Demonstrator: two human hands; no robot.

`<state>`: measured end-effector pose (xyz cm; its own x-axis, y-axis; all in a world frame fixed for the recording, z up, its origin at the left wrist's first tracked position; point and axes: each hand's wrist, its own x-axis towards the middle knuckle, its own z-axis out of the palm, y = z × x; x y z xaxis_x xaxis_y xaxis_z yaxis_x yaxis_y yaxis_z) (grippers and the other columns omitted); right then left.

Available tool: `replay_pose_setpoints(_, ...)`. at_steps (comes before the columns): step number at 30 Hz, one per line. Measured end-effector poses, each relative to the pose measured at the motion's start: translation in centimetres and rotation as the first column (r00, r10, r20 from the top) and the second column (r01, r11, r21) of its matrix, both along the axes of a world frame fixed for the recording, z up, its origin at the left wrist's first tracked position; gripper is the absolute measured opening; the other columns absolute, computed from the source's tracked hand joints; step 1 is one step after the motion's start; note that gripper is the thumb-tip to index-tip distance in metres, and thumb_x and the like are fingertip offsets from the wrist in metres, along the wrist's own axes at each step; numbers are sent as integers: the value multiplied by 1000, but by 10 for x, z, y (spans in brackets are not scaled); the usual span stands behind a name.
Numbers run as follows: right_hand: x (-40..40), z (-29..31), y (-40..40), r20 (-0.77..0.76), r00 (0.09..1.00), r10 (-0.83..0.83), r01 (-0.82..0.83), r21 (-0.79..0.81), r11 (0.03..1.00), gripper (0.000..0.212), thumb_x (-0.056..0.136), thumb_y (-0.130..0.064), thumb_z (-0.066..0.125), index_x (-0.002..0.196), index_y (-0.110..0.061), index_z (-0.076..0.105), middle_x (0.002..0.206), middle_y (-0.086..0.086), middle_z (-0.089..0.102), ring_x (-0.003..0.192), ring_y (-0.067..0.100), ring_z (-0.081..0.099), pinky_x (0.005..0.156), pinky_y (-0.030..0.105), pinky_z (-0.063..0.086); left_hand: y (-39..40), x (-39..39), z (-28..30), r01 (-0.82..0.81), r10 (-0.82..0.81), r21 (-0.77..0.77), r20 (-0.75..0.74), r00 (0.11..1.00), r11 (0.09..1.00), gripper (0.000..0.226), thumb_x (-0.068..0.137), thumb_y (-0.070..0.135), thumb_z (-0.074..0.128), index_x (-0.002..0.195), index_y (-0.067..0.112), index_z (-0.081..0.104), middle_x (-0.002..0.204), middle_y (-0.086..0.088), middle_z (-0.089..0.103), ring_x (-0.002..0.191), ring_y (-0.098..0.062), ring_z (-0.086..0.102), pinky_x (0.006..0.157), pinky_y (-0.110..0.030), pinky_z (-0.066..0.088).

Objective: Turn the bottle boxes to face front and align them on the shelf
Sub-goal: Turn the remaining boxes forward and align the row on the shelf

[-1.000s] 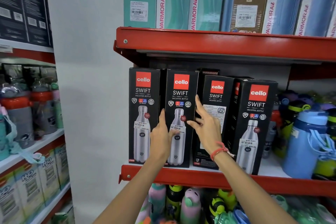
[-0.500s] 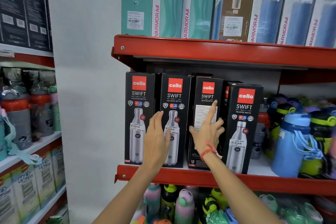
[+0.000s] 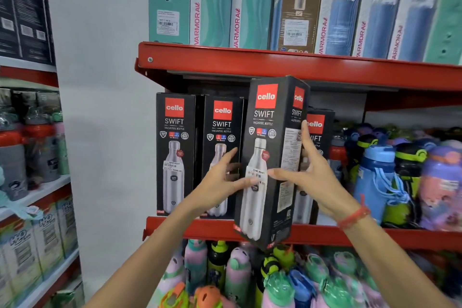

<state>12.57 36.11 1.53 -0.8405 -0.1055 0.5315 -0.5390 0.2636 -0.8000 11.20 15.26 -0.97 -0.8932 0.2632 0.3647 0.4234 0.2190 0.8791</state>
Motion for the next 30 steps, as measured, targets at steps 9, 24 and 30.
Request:
replay_pose_setpoints(9,-17,9,13,46,988,145,-152,193,969,117,77,6,71,145,-47,-8,138,-28,40,114,-14,50,97,24,48,31,-8,-5,-215,183,-68,-320,930,974,107,68,14,85,150,29,17,120,19,58,104,-7,60,95,-25,49)
replay_pose_setpoints(24,-83,-16,-36,-54,907,-417,416,264,870,104,83,8,58,148,-32,-11,102,9,62,69,18,58,67,34,51,65,-93,-44,-473,420,-124,-307,854,872,105,80,0,71,152,23,-2,101,-11,70,62,-9,58,67,-27,52)
replay_pose_setpoints(30,-89,-19,-42,-25,884,-467,460,236,856,92,82,13,51,151,-21,0,110,12,61,74,25,59,69,40,53,72,-108,-52,-530,469,-186,-288,835,828,101,84,0,63,151,19,-10,116,-23,63,92,-34,65,83,-46,53)
